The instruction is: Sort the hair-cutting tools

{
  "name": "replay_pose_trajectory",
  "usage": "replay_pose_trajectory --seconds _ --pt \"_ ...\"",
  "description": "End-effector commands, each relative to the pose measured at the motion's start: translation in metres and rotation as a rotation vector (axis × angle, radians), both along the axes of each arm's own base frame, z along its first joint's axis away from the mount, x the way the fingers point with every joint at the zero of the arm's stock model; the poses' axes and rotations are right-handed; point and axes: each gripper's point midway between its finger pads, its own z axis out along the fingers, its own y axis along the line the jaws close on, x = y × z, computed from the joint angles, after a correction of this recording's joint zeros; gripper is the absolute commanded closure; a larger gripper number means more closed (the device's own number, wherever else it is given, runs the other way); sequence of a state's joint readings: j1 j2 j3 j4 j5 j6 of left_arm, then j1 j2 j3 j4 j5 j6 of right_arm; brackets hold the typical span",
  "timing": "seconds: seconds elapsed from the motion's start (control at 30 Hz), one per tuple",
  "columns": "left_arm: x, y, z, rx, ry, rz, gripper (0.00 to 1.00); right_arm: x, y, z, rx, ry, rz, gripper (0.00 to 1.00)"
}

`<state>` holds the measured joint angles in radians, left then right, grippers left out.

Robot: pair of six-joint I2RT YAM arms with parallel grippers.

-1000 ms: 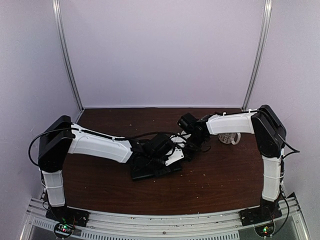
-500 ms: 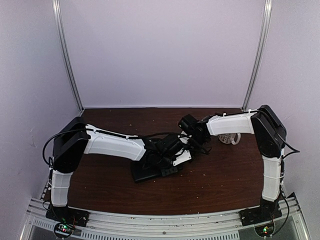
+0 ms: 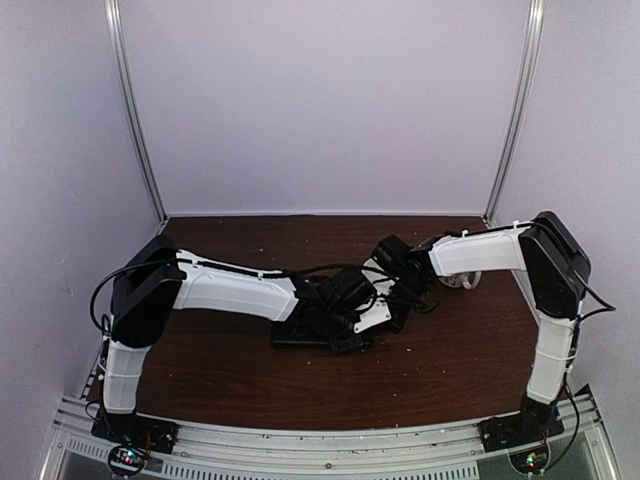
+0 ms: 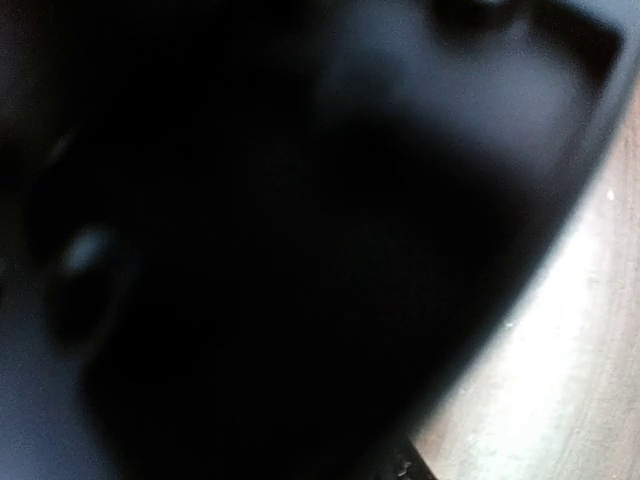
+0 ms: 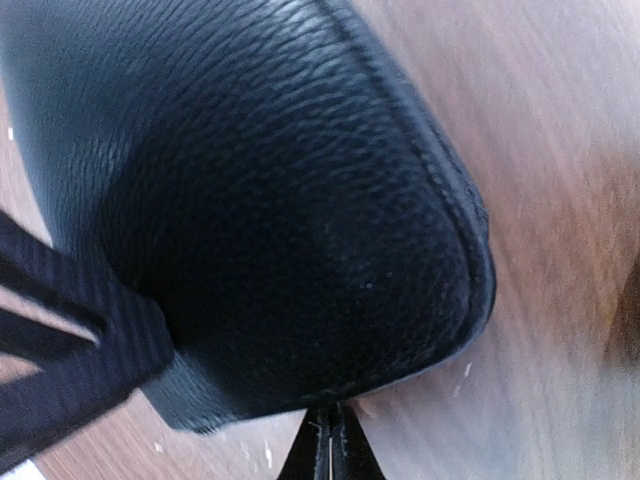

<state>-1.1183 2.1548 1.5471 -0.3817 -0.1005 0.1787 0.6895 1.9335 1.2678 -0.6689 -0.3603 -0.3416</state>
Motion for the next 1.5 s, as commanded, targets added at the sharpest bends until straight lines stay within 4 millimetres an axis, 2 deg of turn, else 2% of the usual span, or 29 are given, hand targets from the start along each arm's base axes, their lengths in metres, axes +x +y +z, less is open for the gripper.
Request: replay_pose_trajectory --seconds 0.0,0.1,0.23,0.4,0.5,0.67,0.77,0.8,0.83,0.93,0.97,1.0,1.07,1.13,1.2,1.27,1.33,1.37,1.47 --pt "0.019 0.042 -0.051 0.148 0.037 0.112 0.71 -0.047 -0.026 0.009 -0.072 0.095 0.080 1.00" --pt "0.018 0.042 -0.052 0.150 0.042 0.108 0.73 -0.044 -0.031 0.009 -0.080 0.051 0.117 1.00" --pt "0.018 0.042 -0.053 0.149 0.043 0.107 0.75 -0.048 -0.030 0.016 -0.024 -0.026 0.257 1.00" --pt "0.021 0.043 -0.051 0.150 0.030 0.117 0.76 -0.054 -0.020 0.026 0.035 -0.012 0.316 1.00" --pt "0.022 0.044 -0.052 0.152 0.024 0.124 0.78 -0.072 -0.013 0.026 0.071 0.052 0.368 1.00" --pt "0.024 0.044 -0.053 0.155 0.019 0.133 0.79 -0.124 -0.011 0.028 0.120 0.182 0.582 1.00" --pt "0.023 0.044 -0.052 0.154 0.015 0.127 0.79 -0.137 -0.009 0.029 0.126 0.231 0.643 1.00" --pt "0.021 0.043 -0.048 0.145 0.013 0.113 0.79 -0.136 -0.007 0.028 0.126 0.244 0.641 1.00" --pt "0.015 0.041 -0.043 0.123 0.005 0.086 0.78 -0.132 -0.004 0.027 0.122 0.238 0.620 1.00" --pt "-0.010 0.033 0.005 -0.012 -0.075 -0.009 0.69 -0.117 -0.002 0.024 0.111 0.213 0.563 1.00" --pt "-0.018 0.032 0.026 -0.070 -0.110 -0.038 0.66 -0.109 -0.001 0.025 0.102 0.202 0.513 1.00" --pt "-0.023 0.034 0.059 -0.143 -0.155 -0.050 0.64 -0.102 -0.001 0.025 0.102 0.187 0.492 1.00" --pt "-0.024 0.044 0.095 -0.219 -0.211 -0.032 0.60 -0.089 -0.001 0.027 0.098 0.153 0.444 1.00" --pt "-0.013 0.058 0.114 -0.258 -0.252 0.020 0.51 -0.074 -0.001 0.030 0.093 0.109 0.400 1.00" --pt "0.013 0.075 0.115 -0.263 -0.222 0.132 0.45 -0.060 -0.002 0.030 0.070 0.063 0.351 1.00" --pt "0.054 0.090 0.110 -0.251 -0.149 0.288 0.38 -0.043 -0.005 0.029 0.024 -0.001 0.293 1.00" --pt "0.083 0.097 0.090 -0.202 -0.038 0.391 0.39 -0.028 -0.009 0.028 -0.008 -0.035 0.227 1.00" --pt "0.092 0.096 0.082 -0.197 0.014 0.416 0.40 -0.019 -0.012 0.028 -0.025 -0.052 0.194 1.00" --pt "0.110 0.084 0.073 -0.249 0.087 0.428 0.40 0.006 -0.023 0.029 -0.064 -0.098 0.075 1.00"
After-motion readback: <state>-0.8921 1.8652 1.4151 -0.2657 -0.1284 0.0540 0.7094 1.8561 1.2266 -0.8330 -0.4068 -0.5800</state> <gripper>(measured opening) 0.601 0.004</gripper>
